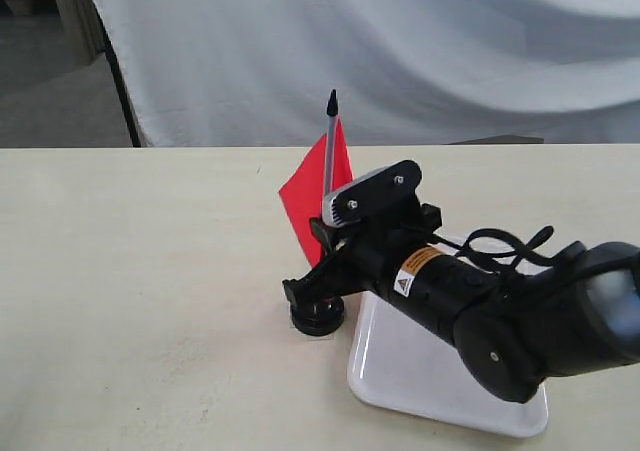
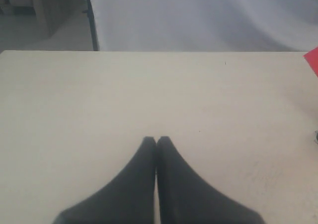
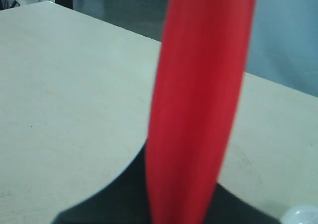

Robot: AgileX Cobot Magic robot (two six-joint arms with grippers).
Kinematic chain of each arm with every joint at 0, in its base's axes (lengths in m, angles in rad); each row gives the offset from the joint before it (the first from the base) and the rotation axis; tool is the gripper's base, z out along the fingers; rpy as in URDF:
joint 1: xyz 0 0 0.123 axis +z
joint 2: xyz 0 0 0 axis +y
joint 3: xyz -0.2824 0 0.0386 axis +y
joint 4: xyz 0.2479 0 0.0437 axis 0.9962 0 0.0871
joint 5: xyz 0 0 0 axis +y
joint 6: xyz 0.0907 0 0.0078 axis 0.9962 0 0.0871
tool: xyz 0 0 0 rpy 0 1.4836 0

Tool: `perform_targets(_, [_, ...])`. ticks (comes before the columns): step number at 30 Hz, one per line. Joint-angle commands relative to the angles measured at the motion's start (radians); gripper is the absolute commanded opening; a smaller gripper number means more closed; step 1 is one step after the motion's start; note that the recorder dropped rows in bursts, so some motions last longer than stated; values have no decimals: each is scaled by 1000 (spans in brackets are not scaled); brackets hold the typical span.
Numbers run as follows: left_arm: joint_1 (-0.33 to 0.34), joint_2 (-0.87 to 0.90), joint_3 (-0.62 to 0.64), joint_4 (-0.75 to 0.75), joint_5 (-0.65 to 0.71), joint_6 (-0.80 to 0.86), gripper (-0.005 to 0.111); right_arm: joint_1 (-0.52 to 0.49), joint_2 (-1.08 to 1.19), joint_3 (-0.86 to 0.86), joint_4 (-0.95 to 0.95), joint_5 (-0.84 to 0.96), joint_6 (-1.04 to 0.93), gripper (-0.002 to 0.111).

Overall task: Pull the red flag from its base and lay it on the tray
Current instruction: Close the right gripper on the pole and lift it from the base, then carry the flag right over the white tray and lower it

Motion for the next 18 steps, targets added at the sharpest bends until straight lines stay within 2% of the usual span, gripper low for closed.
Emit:
perform_targets(1, [-4,-1,2,0,0,1,0,-6,-156,-2,15,83,-46,-1])
perform_targets(4, [-4,-1,2,0,0,1,0,-26,-279,-2,56,241,-131,-1])
perform_targets(7, [-4,-1,2,0,0,1,0,-92,-399,-4,109,432,-203,-1])
perform_targets(8, [-4,-1,2,0,0,1,0,-159,-464,-19,117,602,-228,-1])
perform_targets(9, [-4,-1,2,0,0,1,0,-195,-485,-31,117,697,-229,-1])
perform_targets(10, [-4,-1,2,0,0,1,0,-256,-502,-64,117,905,-227,-1])
perform_targets(12, [-4,-1,2,0,0,1,0,-320,-493,-121,117,1138,-185,-1])
perform_targets(13, [-4,-1,2,0,0,1,0,-331,-486,-138,117,1196,-162,-1])
perform_targets(14, [-4,-1,2,0,0,1,0,-334,-466,-163,111,1275,-104,-1])
perform_targets(17, [-4,-1,2,0,0,1,0,-334,-411,-214,118,1445,-91,-1])
perform_targets(18, [-4,-1,2,0,0,1,0,-334,-351,-265,114,1562,-67,-1])
